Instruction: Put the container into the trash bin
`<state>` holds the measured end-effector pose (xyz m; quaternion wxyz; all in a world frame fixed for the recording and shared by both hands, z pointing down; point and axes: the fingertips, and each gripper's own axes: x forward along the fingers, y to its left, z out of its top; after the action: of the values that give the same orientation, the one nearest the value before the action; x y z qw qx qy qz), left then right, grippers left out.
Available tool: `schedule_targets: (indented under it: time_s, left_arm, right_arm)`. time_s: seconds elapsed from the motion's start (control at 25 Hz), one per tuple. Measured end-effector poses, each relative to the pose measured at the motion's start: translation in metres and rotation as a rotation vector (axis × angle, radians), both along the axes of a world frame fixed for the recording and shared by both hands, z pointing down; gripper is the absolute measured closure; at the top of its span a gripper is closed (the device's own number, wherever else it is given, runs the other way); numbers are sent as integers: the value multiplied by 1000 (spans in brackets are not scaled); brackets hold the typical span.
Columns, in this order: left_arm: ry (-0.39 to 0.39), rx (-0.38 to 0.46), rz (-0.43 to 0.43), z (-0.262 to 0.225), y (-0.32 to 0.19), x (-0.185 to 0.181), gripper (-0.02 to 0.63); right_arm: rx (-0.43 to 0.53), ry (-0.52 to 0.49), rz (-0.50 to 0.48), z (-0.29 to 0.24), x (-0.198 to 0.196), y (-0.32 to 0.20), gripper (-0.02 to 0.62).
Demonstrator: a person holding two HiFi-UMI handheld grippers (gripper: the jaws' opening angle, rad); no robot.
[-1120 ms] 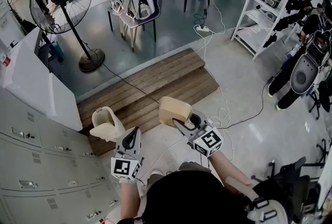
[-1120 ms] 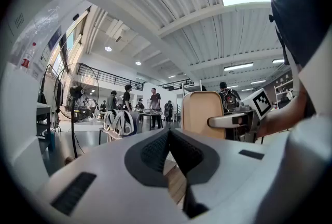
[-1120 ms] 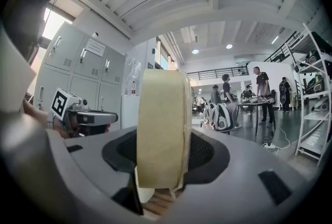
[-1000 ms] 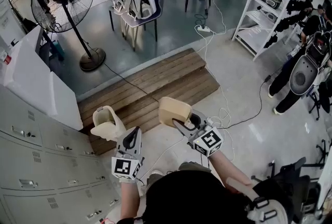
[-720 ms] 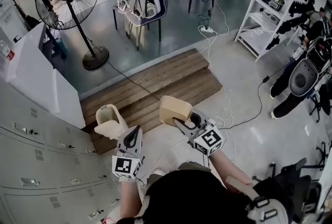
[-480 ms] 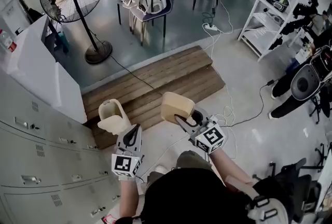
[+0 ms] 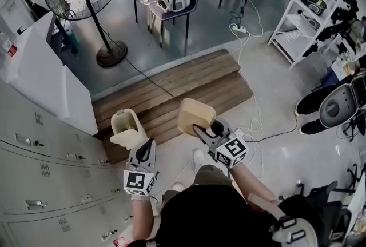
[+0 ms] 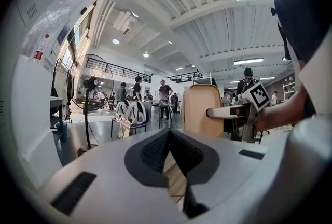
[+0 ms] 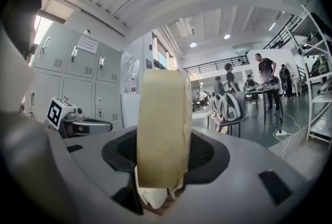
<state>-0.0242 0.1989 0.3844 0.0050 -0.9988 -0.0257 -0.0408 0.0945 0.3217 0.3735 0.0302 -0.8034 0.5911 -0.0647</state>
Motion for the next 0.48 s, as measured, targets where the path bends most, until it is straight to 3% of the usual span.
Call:
schedule_targets:
  time_s: [0.48]
  left_arm:
    - [-41, 28, -57, -7, -16, 126, 598]
  right_arm:
    - [13, -40, -53, 7, 128, -22, 371]
